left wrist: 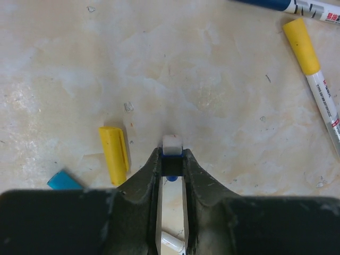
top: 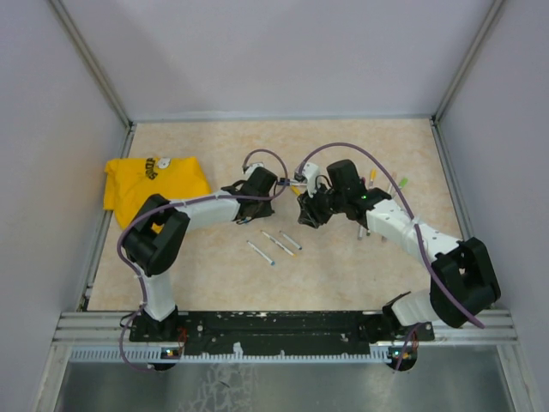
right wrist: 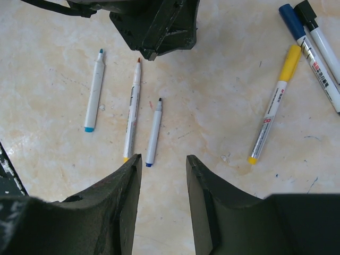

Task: Open the pen caps
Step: Place the pen cap at the center of the board.

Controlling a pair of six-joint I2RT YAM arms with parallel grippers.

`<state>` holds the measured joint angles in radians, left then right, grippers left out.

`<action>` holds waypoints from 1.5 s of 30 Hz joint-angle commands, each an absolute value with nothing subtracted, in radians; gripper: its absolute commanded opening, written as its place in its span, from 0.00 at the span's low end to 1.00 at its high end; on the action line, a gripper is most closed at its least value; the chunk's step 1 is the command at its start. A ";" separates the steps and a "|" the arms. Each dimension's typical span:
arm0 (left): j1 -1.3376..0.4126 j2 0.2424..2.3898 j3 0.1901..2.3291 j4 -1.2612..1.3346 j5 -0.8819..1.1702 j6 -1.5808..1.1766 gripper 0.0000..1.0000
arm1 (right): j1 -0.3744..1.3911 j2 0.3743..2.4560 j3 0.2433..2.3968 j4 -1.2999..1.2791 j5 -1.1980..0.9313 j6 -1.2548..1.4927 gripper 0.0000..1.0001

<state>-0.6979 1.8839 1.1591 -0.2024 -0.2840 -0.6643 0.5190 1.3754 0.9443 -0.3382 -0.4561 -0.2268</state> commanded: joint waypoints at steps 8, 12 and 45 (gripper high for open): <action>-0.681 1.840 1.159 -0.238 -0.292 -0.648 0.28 | 0.499 1.333 0.962 -0.312 -0.473 -0.232 0.40; -0.681 1.794 1.151 -0.231 -0.279 -0.636 0.31 | 0.494 1.333 0.962 -0.313 -0.477 -0.231 0.40; -0.667 1.216 0.665 0.279 0.018 -0.452 0.93 | 0.465 1.340 0.956 -0.321 -0.509 -0.254 0.40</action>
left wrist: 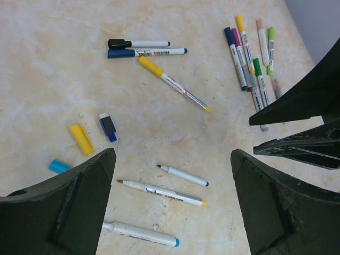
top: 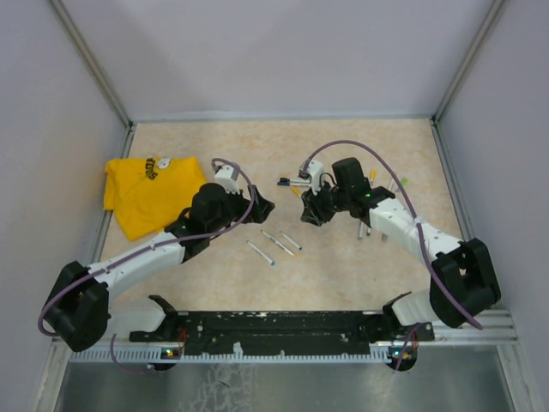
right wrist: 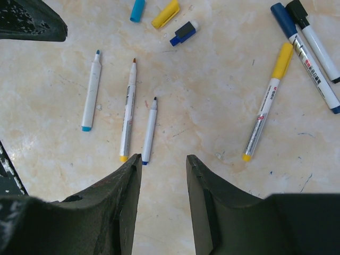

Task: Open the pen caps
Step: Place the pen cap at the center of the board, then pick up the pen from the center of the board.

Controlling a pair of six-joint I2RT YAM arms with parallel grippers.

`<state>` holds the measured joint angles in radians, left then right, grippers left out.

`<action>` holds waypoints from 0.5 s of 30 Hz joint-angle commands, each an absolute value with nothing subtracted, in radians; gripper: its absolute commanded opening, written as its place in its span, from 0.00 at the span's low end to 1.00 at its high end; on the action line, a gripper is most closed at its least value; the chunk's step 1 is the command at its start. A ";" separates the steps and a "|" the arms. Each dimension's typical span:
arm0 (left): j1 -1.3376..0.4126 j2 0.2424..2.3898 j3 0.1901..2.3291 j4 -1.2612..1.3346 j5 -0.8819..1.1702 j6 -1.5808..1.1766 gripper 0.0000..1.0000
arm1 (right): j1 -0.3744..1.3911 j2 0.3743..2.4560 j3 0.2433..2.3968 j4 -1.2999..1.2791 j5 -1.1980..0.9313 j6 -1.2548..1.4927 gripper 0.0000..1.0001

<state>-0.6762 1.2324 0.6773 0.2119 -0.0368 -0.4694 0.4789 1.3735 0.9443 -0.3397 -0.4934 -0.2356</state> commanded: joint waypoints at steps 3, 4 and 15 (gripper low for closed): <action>-0.666 1.214 0.661 0.284 0.031 -0.453 0.93 | 0.463 1.341 0.957 -0.323 -0.512 -0.257 0.40; -0.666 1.212 0.658 0.288 0.035 -0.455 0.94 | 0.462 1.341 0.957 -0.323 -0.512 -0.257 0.40; -0.644 1.185 0.620 0.334 0.085 -0.477 0.97 | 0.459 1.341 0.957 -0.329 -0.515 -0.268 0.40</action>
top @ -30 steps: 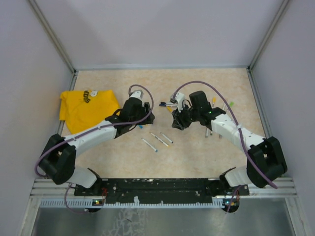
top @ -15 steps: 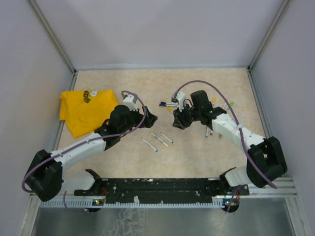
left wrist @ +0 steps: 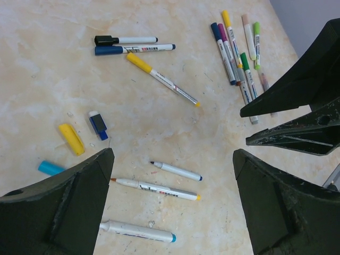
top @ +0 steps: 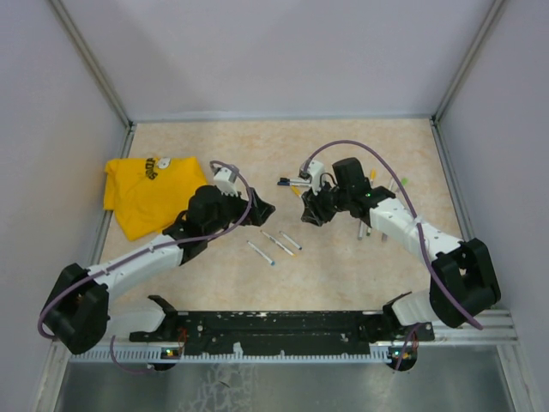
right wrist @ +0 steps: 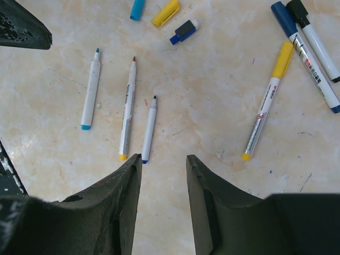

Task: Open the pen caps
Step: Pick up the pen from the center of the board.

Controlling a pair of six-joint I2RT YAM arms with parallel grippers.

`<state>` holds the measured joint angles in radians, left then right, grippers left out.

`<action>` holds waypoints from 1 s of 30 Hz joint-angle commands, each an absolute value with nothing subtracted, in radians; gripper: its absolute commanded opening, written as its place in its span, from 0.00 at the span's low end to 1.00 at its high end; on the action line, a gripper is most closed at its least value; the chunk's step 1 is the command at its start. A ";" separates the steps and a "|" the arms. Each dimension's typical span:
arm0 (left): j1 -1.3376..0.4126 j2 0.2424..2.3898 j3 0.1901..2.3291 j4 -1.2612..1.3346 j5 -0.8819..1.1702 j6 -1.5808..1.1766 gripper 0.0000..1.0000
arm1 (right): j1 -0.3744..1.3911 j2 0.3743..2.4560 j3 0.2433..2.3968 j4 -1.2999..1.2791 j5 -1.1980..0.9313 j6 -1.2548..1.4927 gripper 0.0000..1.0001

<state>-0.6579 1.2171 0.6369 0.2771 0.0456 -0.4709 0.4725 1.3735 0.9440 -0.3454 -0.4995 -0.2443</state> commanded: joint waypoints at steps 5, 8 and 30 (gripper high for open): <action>-0.624 1.174 0.595 0.370 0.126 -0.498 0.99 | 0.456 1.342 0.957 -0.330 -0.515 -0.271 0.40; -0.606 1.170 0.581 0.395 0.167 -0.512 0.99 | 0.454 1.343 0.957 -0.331 -0.516 -0.273 0.40; -0.602 1.210 0.936 0.289 0.252 -0.670 1.00 | 0.396 1.341 0.960 -0.350 -0.500 -0.310 0.40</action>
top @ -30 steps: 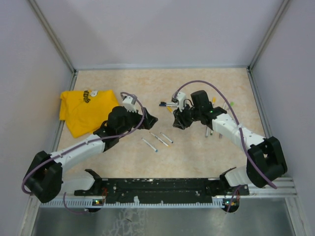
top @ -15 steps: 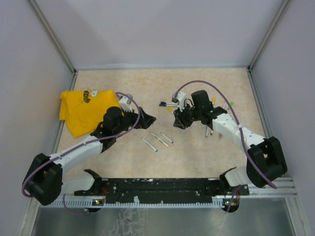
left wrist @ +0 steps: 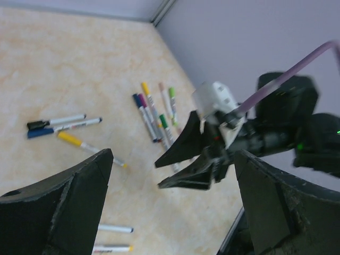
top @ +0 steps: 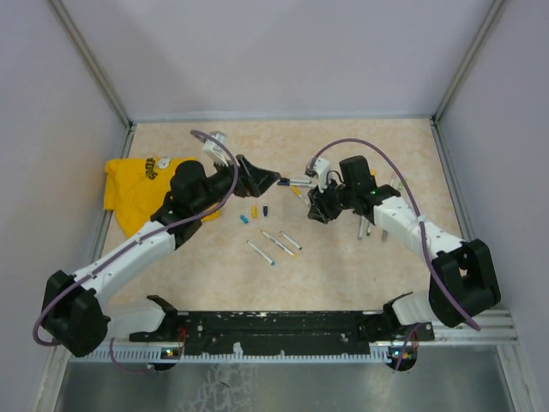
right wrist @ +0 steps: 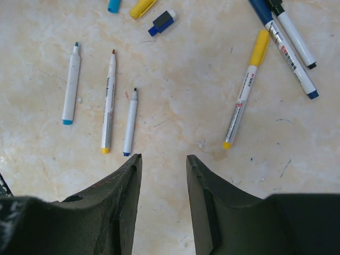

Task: Open the pen caps
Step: Pick up the pen from the center of the board.

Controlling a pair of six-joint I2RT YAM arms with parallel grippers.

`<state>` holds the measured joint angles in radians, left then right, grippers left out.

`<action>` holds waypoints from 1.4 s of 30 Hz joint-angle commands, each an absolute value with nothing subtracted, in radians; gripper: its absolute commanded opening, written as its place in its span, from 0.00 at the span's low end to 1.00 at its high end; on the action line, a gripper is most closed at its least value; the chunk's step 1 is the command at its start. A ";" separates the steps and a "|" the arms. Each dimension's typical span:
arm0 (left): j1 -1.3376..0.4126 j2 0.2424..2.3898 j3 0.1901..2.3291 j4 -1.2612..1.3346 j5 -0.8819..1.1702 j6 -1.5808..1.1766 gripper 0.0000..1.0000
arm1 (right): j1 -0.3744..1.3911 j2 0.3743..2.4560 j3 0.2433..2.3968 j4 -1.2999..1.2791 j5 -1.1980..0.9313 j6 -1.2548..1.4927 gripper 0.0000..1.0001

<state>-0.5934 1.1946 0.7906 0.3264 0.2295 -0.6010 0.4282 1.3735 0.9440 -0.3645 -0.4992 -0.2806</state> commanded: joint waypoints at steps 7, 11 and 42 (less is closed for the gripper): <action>-0.699 1.232 1.169 0.183 0.117 -0.732 1.00 | 0.372 1.372 0.966 -0.371 -0.511 -0.342 0.40; -0.745 1.246 1.261 0.112 0.069 -0.724 1.00 | 0.362 1.384 0.964 -0.376 -0.516 -0.354 0.40; -0.732 0.943 0.701 0.149 0.030 -0.368 1.00 | 0.346 1.430 0.969 -0.416 -0.444 -0.397 0.40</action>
<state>-0.7380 0.9867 0.8040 0.0944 0.0834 -0.3805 0.3611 1.4338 0.9440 -0.4164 -0.4862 -0.3641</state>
